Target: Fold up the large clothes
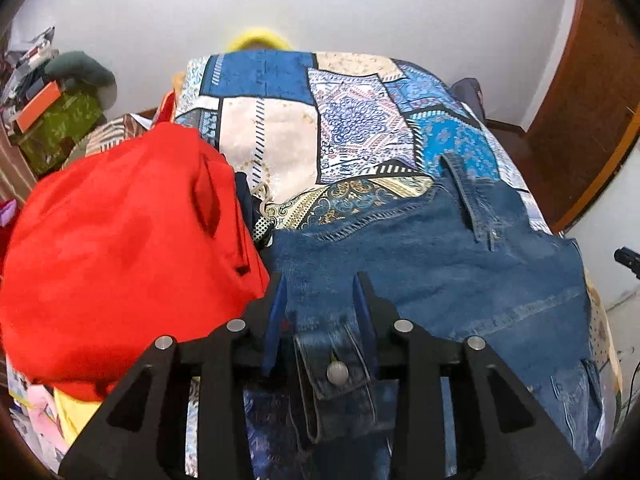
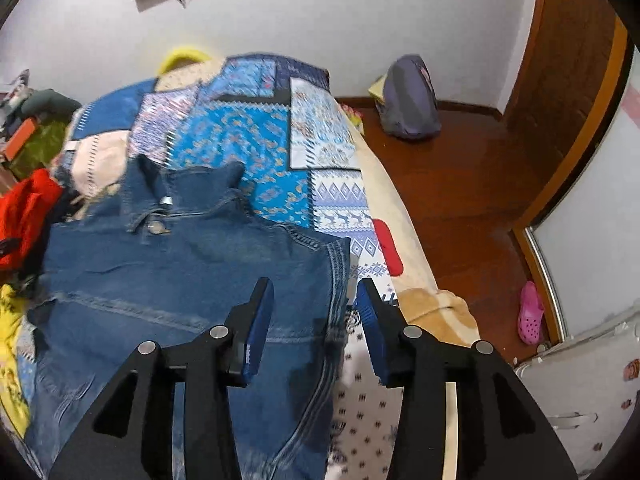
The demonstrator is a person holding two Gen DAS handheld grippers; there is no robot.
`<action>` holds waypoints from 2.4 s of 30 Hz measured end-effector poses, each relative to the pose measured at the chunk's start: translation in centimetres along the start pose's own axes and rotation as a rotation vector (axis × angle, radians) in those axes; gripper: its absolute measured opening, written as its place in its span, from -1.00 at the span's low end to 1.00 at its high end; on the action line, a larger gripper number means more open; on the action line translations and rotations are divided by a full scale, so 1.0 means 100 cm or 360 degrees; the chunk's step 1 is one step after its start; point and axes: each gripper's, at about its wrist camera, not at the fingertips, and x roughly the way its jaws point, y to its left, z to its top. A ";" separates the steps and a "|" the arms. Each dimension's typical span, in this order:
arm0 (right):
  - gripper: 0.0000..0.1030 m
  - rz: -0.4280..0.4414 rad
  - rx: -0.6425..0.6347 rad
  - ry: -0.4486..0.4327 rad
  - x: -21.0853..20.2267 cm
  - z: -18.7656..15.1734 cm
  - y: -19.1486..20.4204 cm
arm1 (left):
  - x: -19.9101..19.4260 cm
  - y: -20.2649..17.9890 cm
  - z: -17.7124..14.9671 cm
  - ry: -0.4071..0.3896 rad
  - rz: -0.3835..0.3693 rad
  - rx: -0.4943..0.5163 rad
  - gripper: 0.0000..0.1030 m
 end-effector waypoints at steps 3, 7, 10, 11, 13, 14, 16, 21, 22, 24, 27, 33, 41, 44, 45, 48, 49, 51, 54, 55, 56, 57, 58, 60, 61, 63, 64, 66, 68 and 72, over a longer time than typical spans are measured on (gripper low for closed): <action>-0.22 0.0025 -0.0034 -0.0015 -0.023 -0.009 0.006 | -0.020 -0.003 -0.010 0.0001 -0.0012 0.0019 -0.27; -0.21 0.0060 -0.0108 -0.0037 -0.053 -0.027 0.017 | -0.052 -0.006 -0.027 -0.0026 -0.0038 0.0048 -0.08; -0.17 0.0075 -0.0147 -0.0035 -0.068 -0.042 0.023 | -0.075 -0.008 -0.043 -0.0031 -0.0086 0.0076 0.09; -0.15 0.0077 -0.0158 -0.0032 -0.072 -0.048 0.025 | -0.082 -0.009 -0.050 -0.0012 -0.0121 0.0090 0.09; -0.14 0.0082 -0.0188 -0.0020 -0.080 -0.063 0.029 | -0.091 -0.010 -0.060 0.0009 -0.0150 0.0110 0.10; -0.14 0.0081 -0.0194 -0.0014 -0.081 -0.068 0.030 | -0.097 -0.010 -0.068 0.0016 -0.0156 0.0118 0.14; -0.14 0.0070 -0.0209 0.0010 -0.084 -0.082 0.031 | -0.103 -0.010 -0.082 0.0036 -0.0165 0.0135 0.22; -0.14 0.0074 -0.0183 0.0113 -0.080 -0.120 0.030 | -0.103 -0.005 -0.124 0.0134 -0.0150 0.0179 0.25; -0.13 0.0074 -0.0176 0.0147 -0.076 -0.128 0.031 | -0.099 -0.003 -0.135 0.0174 -0.0154 0.0176 0.25; -0.14 0.0060 -0.0177 0.0187 -0.071 -0.141 0.032 | -0.090 0.000 -0.153 0.0249 -0.0174 0.0150 0.25; -0.14 0.0041 -0.0178 0.0247 -0.064 -0.161 0.033 | -0.072 0.004 -0.180 0.0388 -0.0236 0.0096 0.25; -0.14 0.0032 -0.0096 0.0387 -0.041 -0.195 0.023 | -0.042 0.005 -0.218 0.0600 -0.0393 0.0007 0.25; -0.03 0.0159 0.0183 0.0427 -0.014 -0.207 -0.002 | -0.030 0.008 -0.234 0.0599 -0.0551 -0.0232 0.28; 0.02 0.0206 0.0242 0.0406 -0.011 -0.207 -0.003 | -0.029 0.009 -0.236 0.0588 -0.0594 -0.0265 0.28; 0.02 0.0227 0.0233 0.0404 -0.011 -0.206 -0.001 | -0.030 0.009 -0.235 0.0580 -0.0600 -0.0263 0.25; -0.24 0.0281 0.0207 0.0415 -0.012 -0.206 0.008 | -0.037 0.005 -0.235 0.0551 -0.0628 -0.0224 -0.04; -0.36 0.0304 0.0206 0.0419 -0.014 -0.206 0.010 | -0.040 0.003 -0.234 0.0542 -0.0632 -0.0203 -0.10; -0.54 0.0335 0.0206 0.0421 -0.016 -0.208 0.012 | -0.046 0.000 -0.232 0.0527 -0.0616 -0.0150 -0.26; -0.80 0.0306 0.0169 0.0406 -0.020 -0.209 0.013 | -0.054 -0.009 -0.230 0.0488 -0.0527 -0.0050 -0.58; -0.80 0.0313 0.0159 0.0391 -0.023 -0.207 0.013 | -0.056 -0.009 -0.228 0.0477 -0.0500 -0.0031 -0.66; -0.81 0.0328 0.0149 0.0382 -0.025 -0.206 0.013 | -0.060 -0.008 -0.225 0.0461 -0.0484 -0.0026 -0.78; -0.81 0.0334 0.0131 0.0364 -0.029 -0.202 0.013 | -0.063 -0.005 -0.221 0.0448 -0.0492 -0.0038 -0.81; -0.82 0.0338 0.0129 0.0334 -0.034 -0.197 0.013 | -0.068 -0.003 -0.216 0.0423 -0.0501 -0.0061 -0.84; -0.82 0.0365 0.0130 0.0283 -0.041 -0.187 0.012 | -0.079 -0.002 -0.205 0.0364 -0.0470 -0.0060 -0.87; -0.83 0.0378 0.0124 0.0243 -0.047 -0.179 0.014 | -0.085 -0.002 -0.198 0.0319 -0.0448 -0.0048 -0.87; -0.84 0.0386 0.0098 0.0161 -0.057 -0.166 0.015 | -0.097 -0.004 -0.183 0.0243 -0.0442 -0.0036 -0.87; -0.84 0.0384 0.0091 0.0134 -0.059 -0.161 0.016 | -0.102 -0.006 -0.174 0.0208 -0.0454 -0.0040 -0.87; -0.84 0.0402 0.0095 0.0066 -0.066 -0.143 0.015 | -0.110 -0.009 -0.156 0.0156 -0.0485 -0.0047 -0.87; -0.85 0.0411 0.0103 0.0011 -0.069 -0.126 0.013 | -0.115 -0.011 -0.137 0.0103 -0.0514 -0.0048 -0.87; -0.85 0.0388 0.0110 -0.0099 -0.067 -0.087 0.010 | -0.113 -0.017 -0.099 0.0034 -0.0540 -0.0083 -0.87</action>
